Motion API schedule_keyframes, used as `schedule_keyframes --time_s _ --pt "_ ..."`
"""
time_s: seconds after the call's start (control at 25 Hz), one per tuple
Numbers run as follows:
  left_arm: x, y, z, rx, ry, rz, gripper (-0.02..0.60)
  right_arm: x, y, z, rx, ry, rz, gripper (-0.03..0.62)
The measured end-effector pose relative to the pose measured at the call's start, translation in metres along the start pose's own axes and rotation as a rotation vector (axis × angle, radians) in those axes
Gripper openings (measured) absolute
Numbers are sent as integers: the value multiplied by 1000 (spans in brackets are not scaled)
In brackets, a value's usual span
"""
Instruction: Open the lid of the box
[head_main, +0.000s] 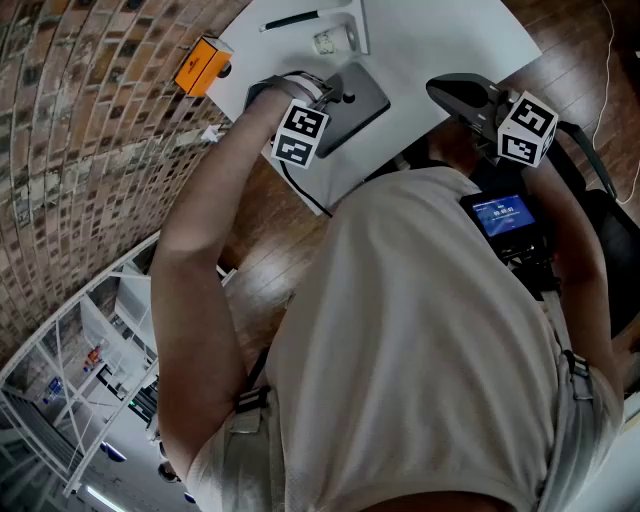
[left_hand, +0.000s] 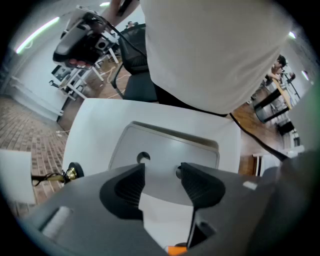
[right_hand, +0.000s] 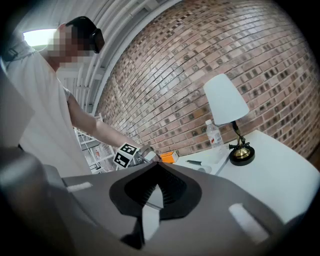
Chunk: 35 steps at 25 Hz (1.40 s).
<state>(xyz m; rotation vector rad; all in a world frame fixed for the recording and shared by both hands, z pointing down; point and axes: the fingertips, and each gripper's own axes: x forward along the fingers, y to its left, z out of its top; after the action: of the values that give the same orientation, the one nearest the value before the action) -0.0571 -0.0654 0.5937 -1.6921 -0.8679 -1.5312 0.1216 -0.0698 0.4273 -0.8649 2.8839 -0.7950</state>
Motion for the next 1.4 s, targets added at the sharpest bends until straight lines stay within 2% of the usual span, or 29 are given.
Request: schedule_keyframes --time_s 0.12,0.4,0.52,0.8,0.96,1.24,1.32,1.4 --pt "17 4 0 93 51 -63 274 -10 -13 0 11 -4 -17 2" --pt "33 6 -3 200 116 -160 315 -28 -27 0 39 -24 -65 2" --pt "40 2 -5 217 132 -198 337 -29 -32 0 49 -33 -78 2" --pt "52 1 -7 262 163 -229 324 -26 -35 -1 55 -29 -79 2" --pt "51 4 -5 259 162 -210 297 -25 -35 0 55 -29 -76 2" --pt "33 11 5 234 147 -148 290 -18 -31 4 36 -14 -48 2" --pt "26 11 9 189 129 -130 290 -15 -27 4 30 -7 -35 2" --pt "16 8 13 83 89 -109 290 -12 -21 4 21 5 -21 2"
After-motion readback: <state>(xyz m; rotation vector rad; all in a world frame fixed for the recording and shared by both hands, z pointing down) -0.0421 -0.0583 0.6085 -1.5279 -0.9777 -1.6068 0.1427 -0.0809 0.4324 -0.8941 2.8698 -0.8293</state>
